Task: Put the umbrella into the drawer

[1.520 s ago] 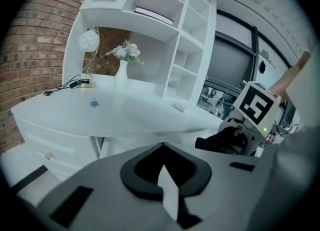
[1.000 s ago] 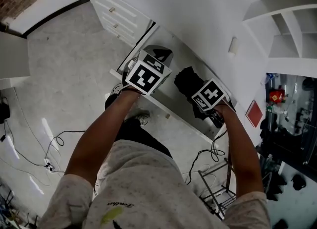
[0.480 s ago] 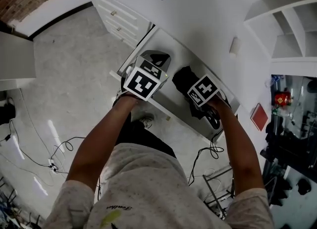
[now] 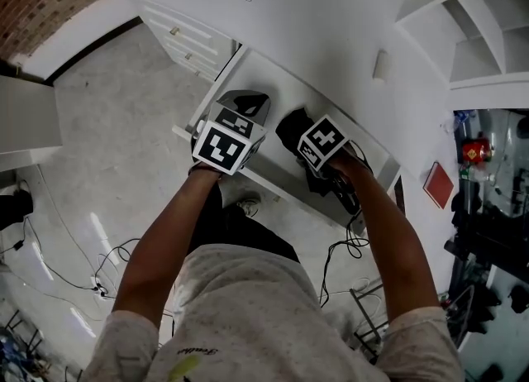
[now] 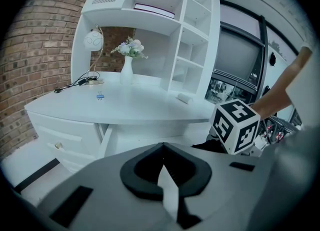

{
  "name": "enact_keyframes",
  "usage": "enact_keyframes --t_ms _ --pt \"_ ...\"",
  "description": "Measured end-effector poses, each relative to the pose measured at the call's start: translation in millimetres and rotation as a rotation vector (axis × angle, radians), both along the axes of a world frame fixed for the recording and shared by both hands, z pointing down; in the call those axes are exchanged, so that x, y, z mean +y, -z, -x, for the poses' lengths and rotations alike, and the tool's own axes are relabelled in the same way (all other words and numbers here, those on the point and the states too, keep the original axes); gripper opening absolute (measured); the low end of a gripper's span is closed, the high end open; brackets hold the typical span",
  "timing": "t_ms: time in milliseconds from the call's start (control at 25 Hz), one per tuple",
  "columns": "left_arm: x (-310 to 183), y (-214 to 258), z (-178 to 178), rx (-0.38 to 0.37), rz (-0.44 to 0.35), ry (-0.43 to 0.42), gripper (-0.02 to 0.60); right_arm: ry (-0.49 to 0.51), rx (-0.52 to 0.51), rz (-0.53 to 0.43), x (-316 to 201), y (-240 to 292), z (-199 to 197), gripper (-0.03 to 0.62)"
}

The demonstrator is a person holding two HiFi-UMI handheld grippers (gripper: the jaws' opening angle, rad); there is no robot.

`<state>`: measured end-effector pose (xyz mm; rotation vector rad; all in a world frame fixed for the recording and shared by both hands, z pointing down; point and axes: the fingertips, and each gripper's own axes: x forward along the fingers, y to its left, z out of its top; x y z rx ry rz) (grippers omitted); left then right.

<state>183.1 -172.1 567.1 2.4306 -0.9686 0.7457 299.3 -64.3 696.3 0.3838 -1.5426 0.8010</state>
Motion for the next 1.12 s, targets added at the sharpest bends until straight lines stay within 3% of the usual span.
enact_keyframes --t_ms 1120 --pt "11 -9 -3 -0.041 0.018 -0.011 -0.003 -0.066 -0.011 -0.024 1 -15 3 0.253"
